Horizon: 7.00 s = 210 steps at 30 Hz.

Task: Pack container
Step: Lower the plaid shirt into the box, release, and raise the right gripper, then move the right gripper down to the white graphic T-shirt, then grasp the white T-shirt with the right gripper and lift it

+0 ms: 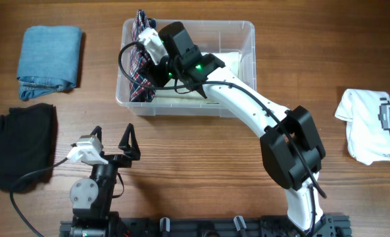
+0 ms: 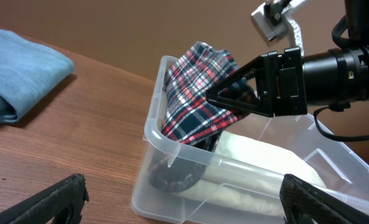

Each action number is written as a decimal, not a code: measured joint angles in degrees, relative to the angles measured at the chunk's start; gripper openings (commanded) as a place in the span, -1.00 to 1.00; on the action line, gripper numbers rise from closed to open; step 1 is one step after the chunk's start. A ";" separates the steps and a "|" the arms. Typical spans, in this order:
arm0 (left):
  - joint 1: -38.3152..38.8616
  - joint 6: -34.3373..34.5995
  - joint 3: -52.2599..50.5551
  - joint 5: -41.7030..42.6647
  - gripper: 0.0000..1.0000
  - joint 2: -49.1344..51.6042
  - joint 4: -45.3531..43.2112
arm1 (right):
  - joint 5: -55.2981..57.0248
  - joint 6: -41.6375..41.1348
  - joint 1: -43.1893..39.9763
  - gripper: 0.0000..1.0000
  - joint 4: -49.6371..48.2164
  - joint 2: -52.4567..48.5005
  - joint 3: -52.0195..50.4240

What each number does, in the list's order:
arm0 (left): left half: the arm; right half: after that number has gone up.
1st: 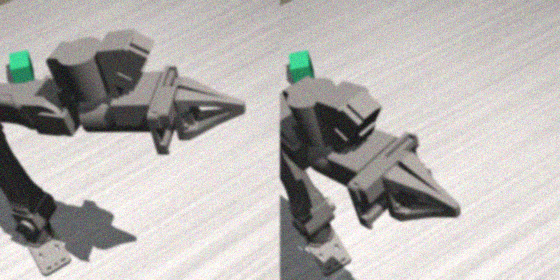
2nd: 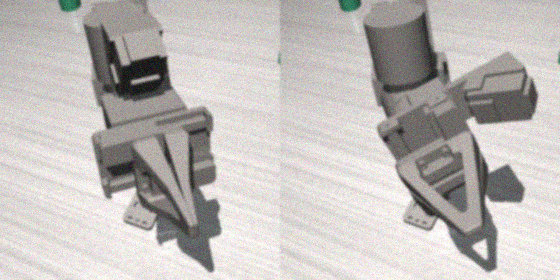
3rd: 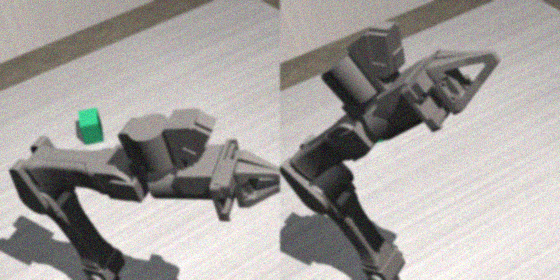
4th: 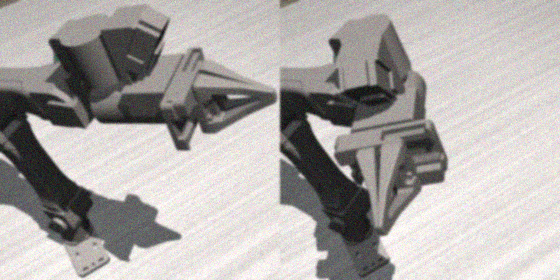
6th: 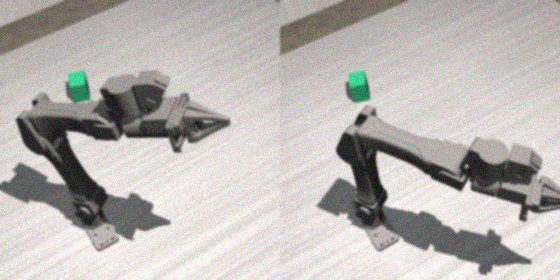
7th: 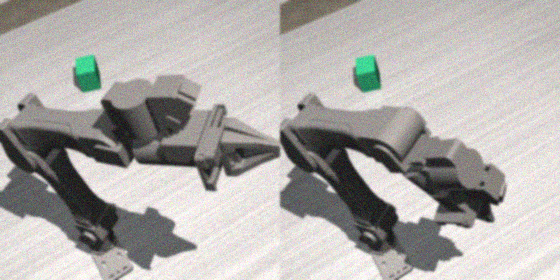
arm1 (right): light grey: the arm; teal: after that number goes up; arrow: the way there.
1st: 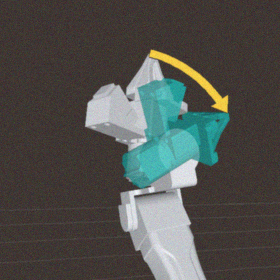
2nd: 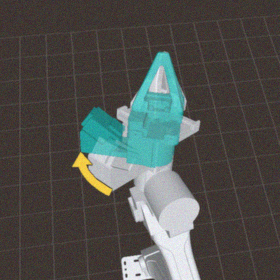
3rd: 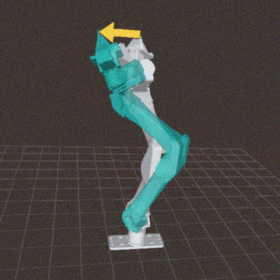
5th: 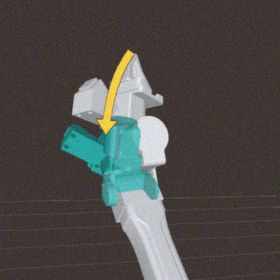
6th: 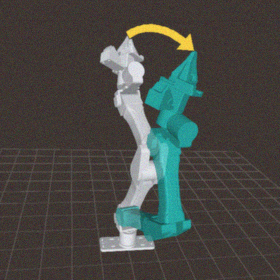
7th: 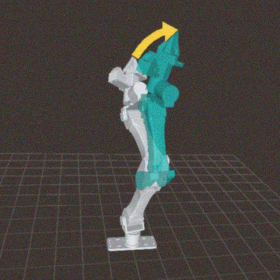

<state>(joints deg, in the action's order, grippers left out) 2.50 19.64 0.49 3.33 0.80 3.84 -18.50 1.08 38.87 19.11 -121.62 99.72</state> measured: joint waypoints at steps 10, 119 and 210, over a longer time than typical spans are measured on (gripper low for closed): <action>0.00 0.02 0.00 0.00 1.00 0.00 0.00 | 8.37 -13.25 -1.97 0.47 12.90 3.85 0.00; 0.00 0.00 0.00 -0.02 1.00 0.00 0.00 | -13.73 -14.19 -110.66 0.95 29.55 29.29 -44.96; 0.00 0.02 0.00 -0.02 1.00 0.00 0.00 | -19.61 -16.35 -71.19 -0.91 19.96 42.38 -28.04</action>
<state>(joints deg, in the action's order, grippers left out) 2.50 19.66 0.49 3.31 0.80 3.84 -38.11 -15.27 -32.32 39.07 -79.24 71.68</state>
